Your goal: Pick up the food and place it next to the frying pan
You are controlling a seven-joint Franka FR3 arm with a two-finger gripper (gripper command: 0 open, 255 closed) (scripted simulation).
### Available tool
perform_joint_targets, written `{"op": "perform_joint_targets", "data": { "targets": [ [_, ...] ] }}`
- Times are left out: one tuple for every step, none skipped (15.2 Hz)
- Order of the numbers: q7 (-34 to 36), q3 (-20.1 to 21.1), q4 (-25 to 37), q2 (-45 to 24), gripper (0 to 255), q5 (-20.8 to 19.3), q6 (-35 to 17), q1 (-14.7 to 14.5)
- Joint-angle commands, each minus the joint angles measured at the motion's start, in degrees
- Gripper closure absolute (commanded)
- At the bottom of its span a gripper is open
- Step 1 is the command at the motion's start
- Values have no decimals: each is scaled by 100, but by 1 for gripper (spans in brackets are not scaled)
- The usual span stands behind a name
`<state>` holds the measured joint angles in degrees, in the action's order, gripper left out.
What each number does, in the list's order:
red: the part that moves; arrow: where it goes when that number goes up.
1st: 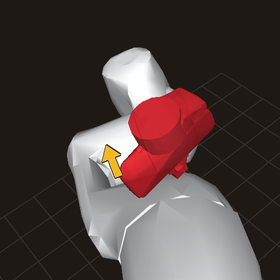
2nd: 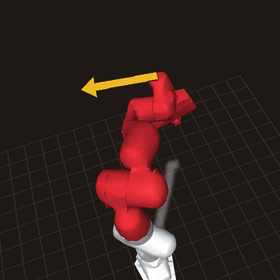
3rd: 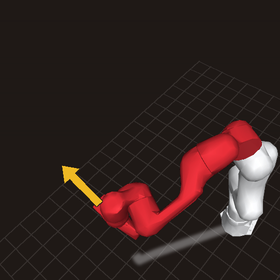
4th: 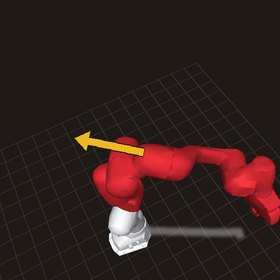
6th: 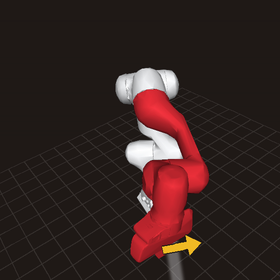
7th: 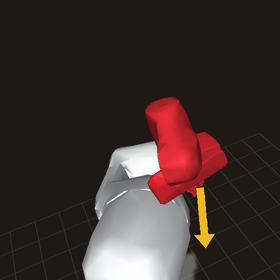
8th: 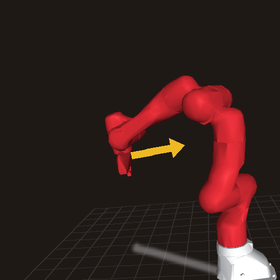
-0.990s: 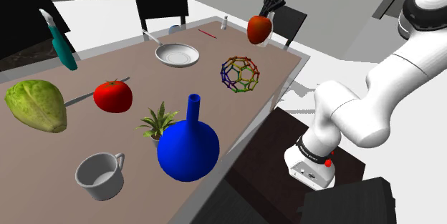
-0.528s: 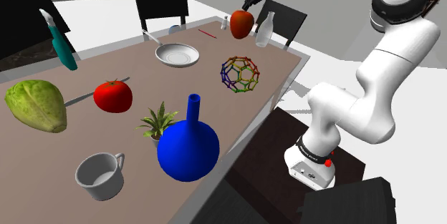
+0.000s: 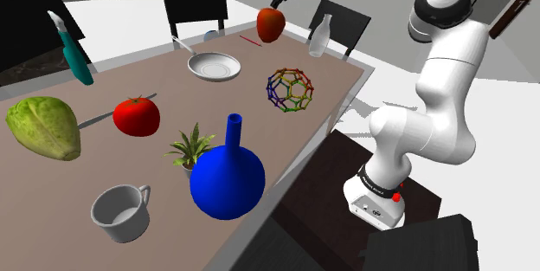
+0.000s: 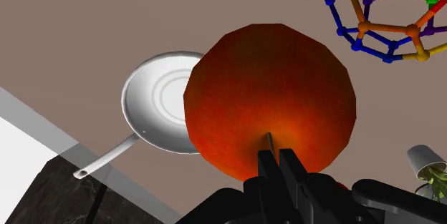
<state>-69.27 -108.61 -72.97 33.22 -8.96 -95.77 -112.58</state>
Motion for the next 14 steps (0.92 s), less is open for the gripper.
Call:
{"op": "perform_joint_targets", "data": {
  "targets": [
    [7,-20,-109,25,255,-22,-126,-11],
    [-10,-8,-217,18,255,-14,-209,40],
    [-27,2,-323,12,255,-7,-292,87],
    [-43,10,-425,8,255,-1,-373,131],
    [-59,17,-524,5,255,3,-453,173],
    [-75,23,-620,4,255,5,-532,212],
    [-90,28,-713,4,255,7,-609,248],
    [-104,31,-804,6,255,7,-686,282],
    [-118,33,-892,9,255,6,-762,313],
    [-131,33,-978,13,255,3,-837,342],
    [-144,32,-1061,18,255,0,-911,368],
    [-157,30,-1142,24,255,-5,-984,392],
    [-169,26,-1221,32,255,-10,-1057,414],
    [-181,21,-1298,40,255,-17,-1128,434]
  ]
}}
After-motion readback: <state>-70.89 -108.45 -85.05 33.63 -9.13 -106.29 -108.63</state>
